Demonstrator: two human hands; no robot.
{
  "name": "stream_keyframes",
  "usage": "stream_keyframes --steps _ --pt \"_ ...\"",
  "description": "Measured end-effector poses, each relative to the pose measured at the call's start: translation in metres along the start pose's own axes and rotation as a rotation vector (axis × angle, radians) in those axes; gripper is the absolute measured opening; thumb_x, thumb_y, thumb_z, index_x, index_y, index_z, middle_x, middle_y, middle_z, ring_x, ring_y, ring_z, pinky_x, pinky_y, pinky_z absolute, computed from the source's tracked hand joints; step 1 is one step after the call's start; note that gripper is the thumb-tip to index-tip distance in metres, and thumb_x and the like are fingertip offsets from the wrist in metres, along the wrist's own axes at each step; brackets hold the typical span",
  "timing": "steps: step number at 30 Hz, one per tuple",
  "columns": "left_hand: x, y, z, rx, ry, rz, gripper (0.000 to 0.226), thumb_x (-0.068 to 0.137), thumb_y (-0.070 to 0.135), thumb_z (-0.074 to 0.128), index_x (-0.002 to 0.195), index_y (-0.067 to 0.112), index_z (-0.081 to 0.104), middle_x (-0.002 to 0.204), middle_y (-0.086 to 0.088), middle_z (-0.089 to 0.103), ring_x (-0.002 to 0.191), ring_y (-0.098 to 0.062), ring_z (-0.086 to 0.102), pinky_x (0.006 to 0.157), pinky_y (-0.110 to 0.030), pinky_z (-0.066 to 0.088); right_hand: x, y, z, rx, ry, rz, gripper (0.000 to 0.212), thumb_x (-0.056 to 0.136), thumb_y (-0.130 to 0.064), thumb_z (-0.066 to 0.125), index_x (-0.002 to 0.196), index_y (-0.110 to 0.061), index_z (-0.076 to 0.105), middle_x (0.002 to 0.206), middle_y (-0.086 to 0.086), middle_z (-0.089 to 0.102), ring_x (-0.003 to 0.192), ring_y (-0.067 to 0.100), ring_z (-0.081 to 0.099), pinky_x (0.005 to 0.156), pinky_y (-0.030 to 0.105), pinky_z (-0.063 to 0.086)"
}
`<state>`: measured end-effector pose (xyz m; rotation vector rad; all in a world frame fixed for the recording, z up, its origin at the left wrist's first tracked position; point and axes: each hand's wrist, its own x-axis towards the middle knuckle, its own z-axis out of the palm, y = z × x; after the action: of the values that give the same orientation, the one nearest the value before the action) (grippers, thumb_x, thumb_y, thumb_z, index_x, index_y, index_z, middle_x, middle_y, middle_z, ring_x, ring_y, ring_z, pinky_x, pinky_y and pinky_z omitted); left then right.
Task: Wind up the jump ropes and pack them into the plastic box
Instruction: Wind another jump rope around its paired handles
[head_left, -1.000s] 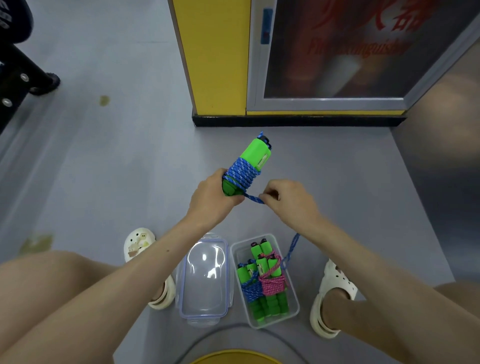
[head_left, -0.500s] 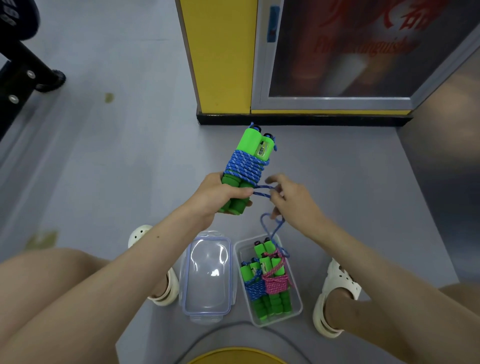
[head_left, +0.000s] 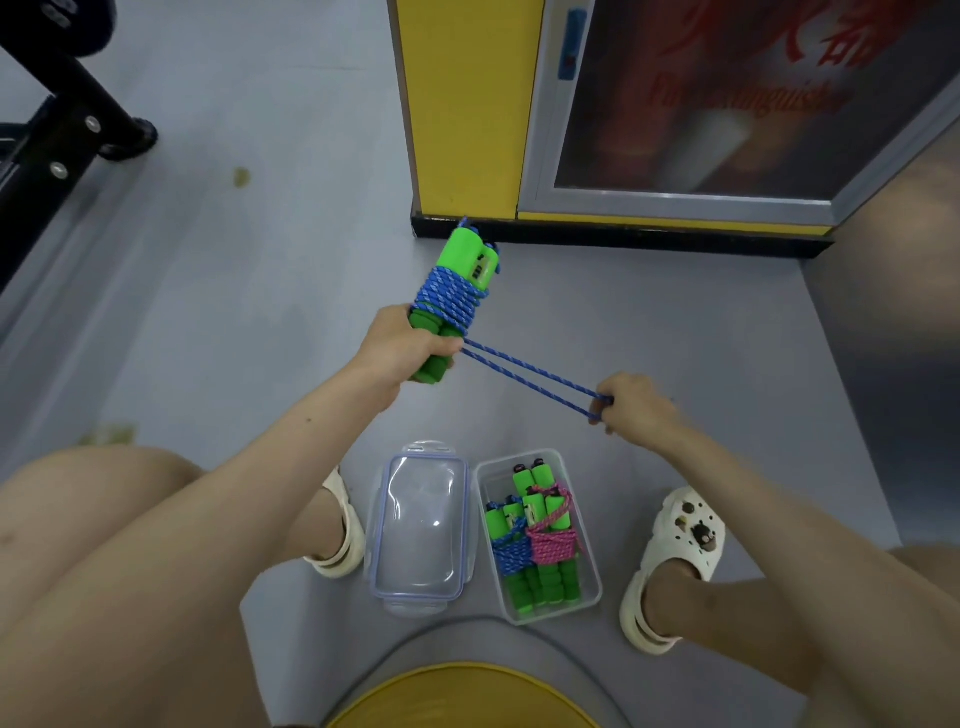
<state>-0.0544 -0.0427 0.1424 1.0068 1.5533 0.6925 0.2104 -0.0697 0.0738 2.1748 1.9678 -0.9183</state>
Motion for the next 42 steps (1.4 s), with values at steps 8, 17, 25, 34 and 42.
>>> stream_keyframes --steps 8,17,25,34,42 --pt "0.013 -0.027 -0.045 0.163 0.258 0.0 0.019 0.073 0.0 0.073 0.076 0.011 0.058 0.074 -0.016 0.063 0.059 -0.026 0.06 0.048 -0.027 0.051 -0.022 0.042 -0.005 0.129 0.043 0.15 0.016 0.086 0.0 0.057 0.092 -0.009 0.069 0.094 0.012 0.06 0.065 0.017 0.053 0.052 0.022 0.044" --pt "0.012 -0.063 -0.05 0.41 0.24 -0.07 0.02 0.068 0.01 0.076 0.082 0.008 0.061 0.081 -0.017 0.069 0.073 -0.032 0.068 0.074 -0.044 0.058 -0.04 0.072 -0.01 0.939 0.309 0.552 0.016 0.073 -0.004 0.077 0.077 -0.009 0.062 0.076 0.008 0.058 0.063 0.013 0.052 0.058 0.025 0.043" --pt "0.009 -0.065 -0.053 0.602 0.305 -0.093 0.015 0.074 0.013 0.07 0.081 0.008 0.059 0.074 -0.012 0.063 0.067 -0.03 0.06 0.061 -0.031 0.047 -0.052 0.059 -0.03 1.378 -0.051 0.19 0.025 0.089 0.01 0.048 0.097 -0.01 0.061 0.063 0.005 0.065 0.057 0.012 0.065 0.06 0.023 0.056" --pt "0.014 -0.076 -0.051 0.736 0.304 -0.107 0.014 0.076 0.012 0.066 0.086 0.01 0.056 0.074 -0.007 0.057 0.071 -0.03 0.057 0.061 -0.028 0.041 -0.058 0.059 -0.027 1.369 -0.067 0.218 0.013 0.091 -0.016 0.055 0.078 -0.013 0.054 0.065 0.006 0.068 0.056 0.017 0.066 0.051 0.024 0.051" --pt "0.02 -0.085 -0.05 0.8 0.319 -0.141 0.014 0.077 0.01 0.063 0.088 0.009 0.054 0.072 -0.006 0.053 0.069 -0.028 0.055 0.056 -0.026 0.037 -0.063 0.052 -0.04 1.748 -0.176 0.012 0.025 0.083 -0.035 0.056 0.074 -0.012 0.061 0.068 0.003 0.055 0.053 0.013 0.046 0.046 0.022 0.039"
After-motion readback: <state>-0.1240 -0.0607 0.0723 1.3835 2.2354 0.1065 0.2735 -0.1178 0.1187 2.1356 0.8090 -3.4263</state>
